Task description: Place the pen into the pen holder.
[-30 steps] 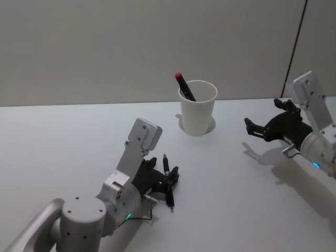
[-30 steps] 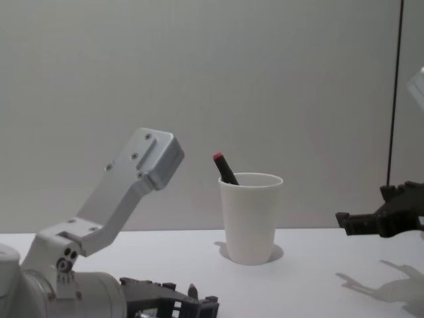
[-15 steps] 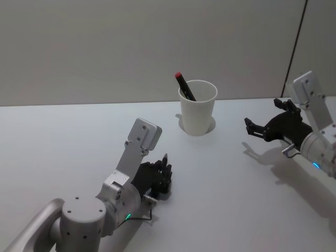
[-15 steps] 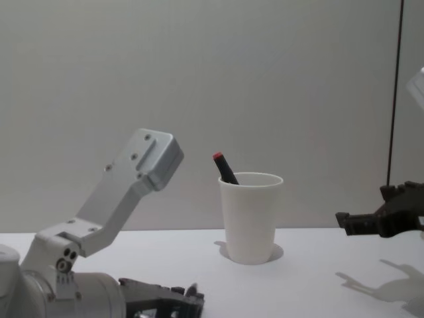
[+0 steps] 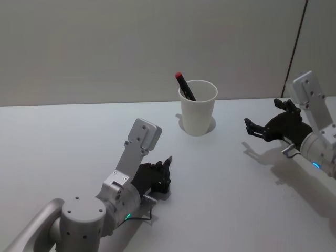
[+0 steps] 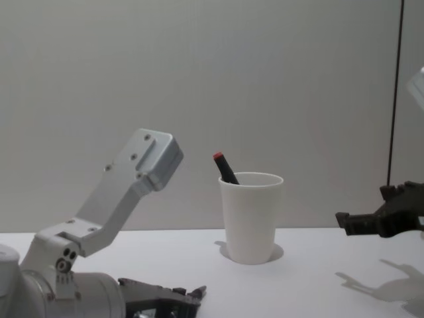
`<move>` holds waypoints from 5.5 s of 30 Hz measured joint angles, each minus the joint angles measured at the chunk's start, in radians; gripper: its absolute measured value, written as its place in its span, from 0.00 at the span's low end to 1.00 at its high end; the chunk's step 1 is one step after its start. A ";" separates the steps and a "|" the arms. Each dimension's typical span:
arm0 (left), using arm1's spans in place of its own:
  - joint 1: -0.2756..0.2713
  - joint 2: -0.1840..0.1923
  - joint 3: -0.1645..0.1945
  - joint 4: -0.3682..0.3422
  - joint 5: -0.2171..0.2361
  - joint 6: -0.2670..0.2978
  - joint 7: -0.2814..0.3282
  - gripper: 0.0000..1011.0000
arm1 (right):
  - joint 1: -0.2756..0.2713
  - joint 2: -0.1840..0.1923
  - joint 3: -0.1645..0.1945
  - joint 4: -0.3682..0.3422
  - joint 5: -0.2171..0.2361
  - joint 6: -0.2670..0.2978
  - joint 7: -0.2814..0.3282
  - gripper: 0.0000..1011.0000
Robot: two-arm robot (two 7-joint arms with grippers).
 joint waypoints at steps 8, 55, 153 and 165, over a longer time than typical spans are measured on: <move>0.000 0.000 0.000 0.000 -0.001 0.000 0.000 0.12 | 0.000 0.000 0.000 0.000 0.000 0.000 0.000 0.99; -0.001 0.006 -0.076 -0.036 -0.051 -0.510 0.064 0.12 | 0.000 0.000 0.000 0.000 0.000 0.000 0.000 0.99; -0.321 -0.272 -0.047 0.464 -0.128 -0.776 -0.305 0.12 | 0.092 0.048 0.065 -0.001 0.313 0.174 0.269 0.99; -0.321 -0.272 -0.047 0.463 -0.126 -0.775 -0.307 0.12 | 0.135 0.072 0.088 0.035 0.458 0.184 0.439 0.99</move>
